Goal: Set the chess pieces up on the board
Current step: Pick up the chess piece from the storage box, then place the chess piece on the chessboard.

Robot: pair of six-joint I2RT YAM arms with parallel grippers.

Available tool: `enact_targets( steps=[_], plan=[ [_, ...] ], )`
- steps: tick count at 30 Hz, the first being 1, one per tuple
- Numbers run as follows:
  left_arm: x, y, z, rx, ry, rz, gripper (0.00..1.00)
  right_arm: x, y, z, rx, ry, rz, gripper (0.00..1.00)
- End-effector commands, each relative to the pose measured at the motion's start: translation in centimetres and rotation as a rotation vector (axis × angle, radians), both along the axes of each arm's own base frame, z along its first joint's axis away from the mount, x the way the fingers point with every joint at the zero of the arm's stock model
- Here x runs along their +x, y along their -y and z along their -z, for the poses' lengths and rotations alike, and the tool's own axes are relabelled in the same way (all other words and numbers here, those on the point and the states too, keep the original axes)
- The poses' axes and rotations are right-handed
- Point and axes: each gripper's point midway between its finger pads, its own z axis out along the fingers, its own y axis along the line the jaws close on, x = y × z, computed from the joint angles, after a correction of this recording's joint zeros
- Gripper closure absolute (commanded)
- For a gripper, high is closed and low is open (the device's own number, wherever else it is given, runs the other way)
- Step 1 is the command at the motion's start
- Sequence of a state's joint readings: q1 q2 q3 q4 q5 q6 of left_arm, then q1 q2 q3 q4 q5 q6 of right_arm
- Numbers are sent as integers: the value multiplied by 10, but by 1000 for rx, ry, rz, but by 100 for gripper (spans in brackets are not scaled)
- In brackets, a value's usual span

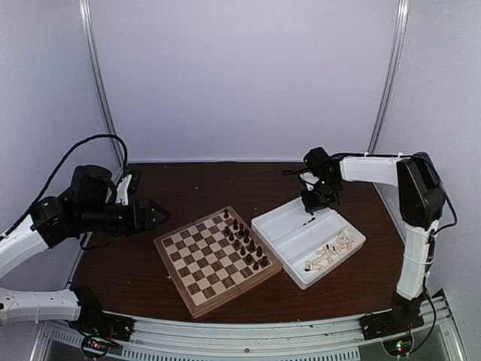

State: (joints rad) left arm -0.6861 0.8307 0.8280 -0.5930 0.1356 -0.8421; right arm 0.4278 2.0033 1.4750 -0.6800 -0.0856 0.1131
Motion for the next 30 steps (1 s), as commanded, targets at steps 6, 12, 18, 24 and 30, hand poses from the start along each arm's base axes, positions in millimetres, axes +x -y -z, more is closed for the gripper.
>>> enact_targets(
  steps=[6, 12, 18, 24, 30],
  plan=[
    [3, 29, -4, -91, 51, 125, 22, -53, -95, -126, 372, 193, -106, 89],
    [2, 37, -5, -132, 70, 160, 22, -114, -175, -177, 683, 226, -277, 88],
    [-2, 47, -10, -250, 30, 169, 22, -172, -235, -182, 716, 323, -521, 88],
    [-4, 69, -15, -479, -54, 200, 21, -203, -273, -179, 670, 389, -677, 88],
    [-2, 69, -5, -477, -78, 182, 20, -207, -295, -154, 586, 360, -724, 87]
  ],
)
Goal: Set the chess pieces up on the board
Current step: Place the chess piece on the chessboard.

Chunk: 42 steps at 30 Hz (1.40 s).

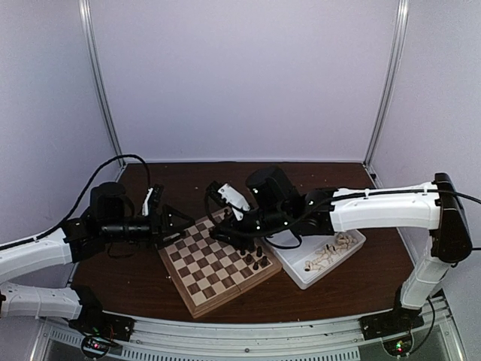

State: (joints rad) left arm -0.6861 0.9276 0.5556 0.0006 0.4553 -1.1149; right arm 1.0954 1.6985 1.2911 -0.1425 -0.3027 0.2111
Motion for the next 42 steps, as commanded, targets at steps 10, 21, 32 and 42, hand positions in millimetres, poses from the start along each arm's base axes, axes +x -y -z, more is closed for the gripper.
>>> enact_targets(
  steps=[10, 21, 32, 42],
  plan=[
    [9, -64, 4, 343, 135, -189, 20, 6, -28, 73, -241, 26, 69, 84],
    [1, -88, 32, 447, 109, -234, 20, 9, -26, 135, -486, -29, 148, 82],
    [3, -80, 40, 464, 93, -198, 19, 2, -28, 138, -505, -25, 129, 67],
    [2, -78, 44, 472, 91, -176, 19, -9, -31, 113, -383, -41, 99, 64]
  ],
)
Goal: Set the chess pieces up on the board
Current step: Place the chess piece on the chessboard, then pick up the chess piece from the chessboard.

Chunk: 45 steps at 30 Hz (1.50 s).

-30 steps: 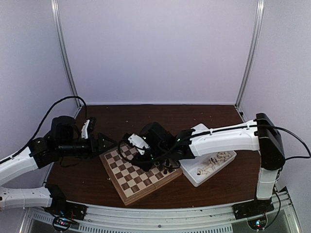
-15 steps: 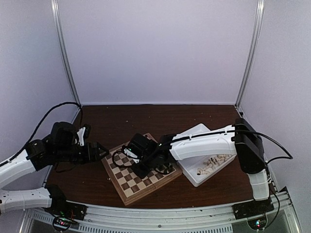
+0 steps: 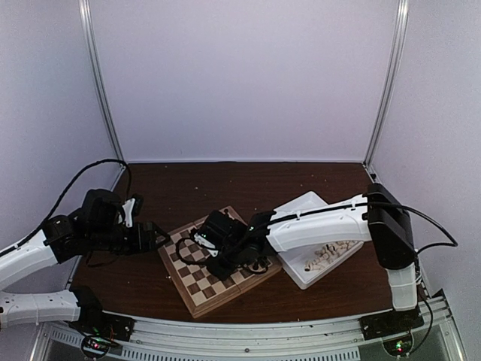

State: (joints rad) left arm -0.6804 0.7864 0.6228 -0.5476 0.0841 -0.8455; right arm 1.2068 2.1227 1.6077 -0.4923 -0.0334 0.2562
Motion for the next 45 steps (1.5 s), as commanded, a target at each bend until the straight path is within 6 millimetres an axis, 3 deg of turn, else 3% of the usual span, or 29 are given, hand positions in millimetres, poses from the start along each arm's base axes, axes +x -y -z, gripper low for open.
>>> enact_targets(
  steps=[1, 10, 16, 27, 45],
  plan=[
    [4, 5, -5, -12, 28, 24, 19, -8, -5, -34, 105, -5, -16, 63],
    [2, 16, 2, -16, -8, 78, 20, -13, 3, -40, 134, -23, 15, 68],
    [1, 21, 5, -30, -20, 97, 24, -12, 5, -26, 103, -32, 25, 72],
    [1, 22, 5, -31, -27, 100, 25, -14, 7, -5, 56, -35, -7, 64],
    [2, 24, 5, -31, -30, 107, 26, -11, 5, 13, -7, -32, -29, 75]
  ],
)
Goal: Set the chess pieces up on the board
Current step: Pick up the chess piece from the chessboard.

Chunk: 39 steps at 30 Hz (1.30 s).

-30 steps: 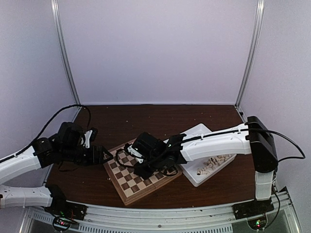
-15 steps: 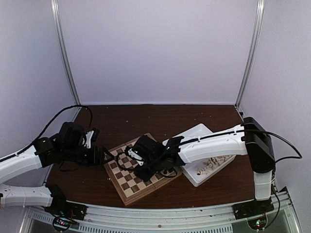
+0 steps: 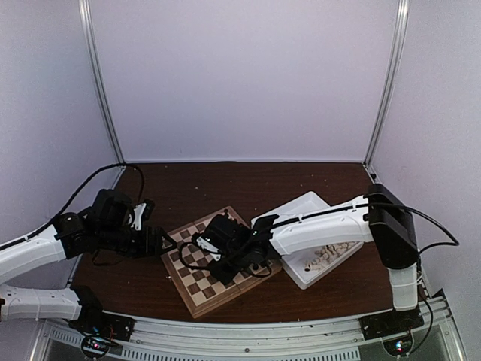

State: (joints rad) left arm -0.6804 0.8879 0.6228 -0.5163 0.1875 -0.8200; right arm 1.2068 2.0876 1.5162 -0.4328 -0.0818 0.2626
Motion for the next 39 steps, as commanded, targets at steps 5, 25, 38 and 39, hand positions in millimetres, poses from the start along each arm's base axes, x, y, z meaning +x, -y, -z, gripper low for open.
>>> enact_targets(
  steps=[5, 25, 38, 39],
  plan=[
    [7, 5, -14, -30, 56, 15, 25, 2, -2, -9, -14, 20, 0, 82],
    [4, 32, -37, -273, 432, 196, 24, -28, 30, -70, -7, -242, 27, 84],
    [-54, 61, -68, -213, 1034, 780, 25, -40, 34, -121, 100, -395, -45, 83],
    [-52, 64, -65, -162, 1063, 797, 25, -42, 33, -123, 110, -408, -51, 83]
  ],
)
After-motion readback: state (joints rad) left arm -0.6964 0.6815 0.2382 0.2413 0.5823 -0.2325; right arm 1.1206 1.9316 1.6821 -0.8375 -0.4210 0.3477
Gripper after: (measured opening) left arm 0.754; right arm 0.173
